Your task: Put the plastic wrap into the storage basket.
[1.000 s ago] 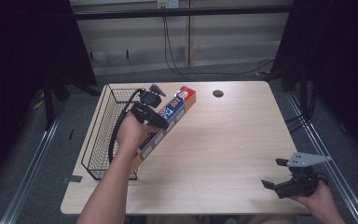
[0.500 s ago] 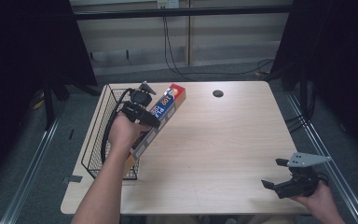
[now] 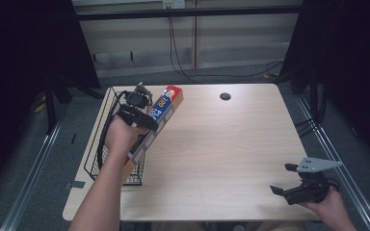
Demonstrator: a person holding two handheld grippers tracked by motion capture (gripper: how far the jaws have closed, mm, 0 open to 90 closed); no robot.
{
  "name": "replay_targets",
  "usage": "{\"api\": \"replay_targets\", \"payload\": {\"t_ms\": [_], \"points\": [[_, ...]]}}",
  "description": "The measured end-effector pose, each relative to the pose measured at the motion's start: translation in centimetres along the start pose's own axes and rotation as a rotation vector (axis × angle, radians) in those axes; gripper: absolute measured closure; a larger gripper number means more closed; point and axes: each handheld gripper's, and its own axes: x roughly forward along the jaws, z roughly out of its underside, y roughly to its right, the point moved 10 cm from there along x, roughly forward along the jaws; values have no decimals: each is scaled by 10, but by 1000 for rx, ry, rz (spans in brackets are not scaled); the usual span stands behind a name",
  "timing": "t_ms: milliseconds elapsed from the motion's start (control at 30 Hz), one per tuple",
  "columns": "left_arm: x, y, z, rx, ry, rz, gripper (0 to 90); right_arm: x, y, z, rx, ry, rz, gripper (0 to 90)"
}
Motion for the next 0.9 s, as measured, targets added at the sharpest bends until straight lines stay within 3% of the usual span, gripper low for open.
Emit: {"api": "replay_targets", "payload": {"t_ms": [33,200,467,900], "points": [[-1,-3,1,13,-4,-5,430,0,0,0,1,0,0,25],[-2,-10,5,-14,-7,-15,430,0,-1,0,1,1,-1,26],[-2,-28,15,-92,-6,-46,431,0,-1,0,4,3,-3,25],[-1,-48,24,-165,15,-99,431,1,-1,0,8,3,-5,26]]}}
